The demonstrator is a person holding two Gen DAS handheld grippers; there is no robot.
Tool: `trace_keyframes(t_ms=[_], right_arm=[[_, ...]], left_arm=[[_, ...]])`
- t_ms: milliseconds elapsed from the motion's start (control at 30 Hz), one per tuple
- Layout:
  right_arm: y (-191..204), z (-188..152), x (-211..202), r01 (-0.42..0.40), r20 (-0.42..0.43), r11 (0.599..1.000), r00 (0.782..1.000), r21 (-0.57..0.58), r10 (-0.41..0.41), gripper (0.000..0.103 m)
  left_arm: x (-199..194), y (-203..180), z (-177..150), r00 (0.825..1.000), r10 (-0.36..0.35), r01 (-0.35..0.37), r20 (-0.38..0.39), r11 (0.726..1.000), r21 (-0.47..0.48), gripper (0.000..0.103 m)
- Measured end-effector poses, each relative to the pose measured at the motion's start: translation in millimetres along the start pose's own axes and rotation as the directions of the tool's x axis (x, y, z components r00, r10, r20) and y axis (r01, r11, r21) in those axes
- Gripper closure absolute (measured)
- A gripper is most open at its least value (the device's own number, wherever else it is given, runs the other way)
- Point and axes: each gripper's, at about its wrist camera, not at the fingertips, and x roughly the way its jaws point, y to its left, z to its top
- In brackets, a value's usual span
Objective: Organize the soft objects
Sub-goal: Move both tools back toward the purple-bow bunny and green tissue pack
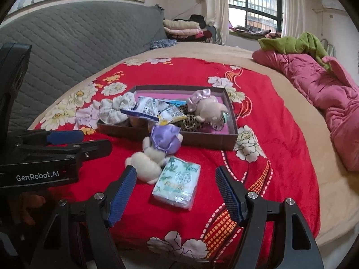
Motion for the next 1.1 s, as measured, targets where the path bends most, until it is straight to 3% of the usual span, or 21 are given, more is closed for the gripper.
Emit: trace_keyframes(t_ms=[800, 1100], right_arm=[[-4.0, -26.7, 61.3, 0.021, -0.133, 0.999, 0.991, 0.032, -0.016, 0.029], [-7.9, -26.4, 79.1, -0.013, -0.149, 0.995, 0.988, 0.101, 0.028, 0.029]], left_arm=[[37.9, 0.9, -12.2, 0.996, -0.026, 0.025, -0.085, 1.000, -0.006, 0.037], [51.4, -2.7, -11.0, 0.994, -0.027, 0.027, -0.103, 1.000, -0.002, 0.037]])
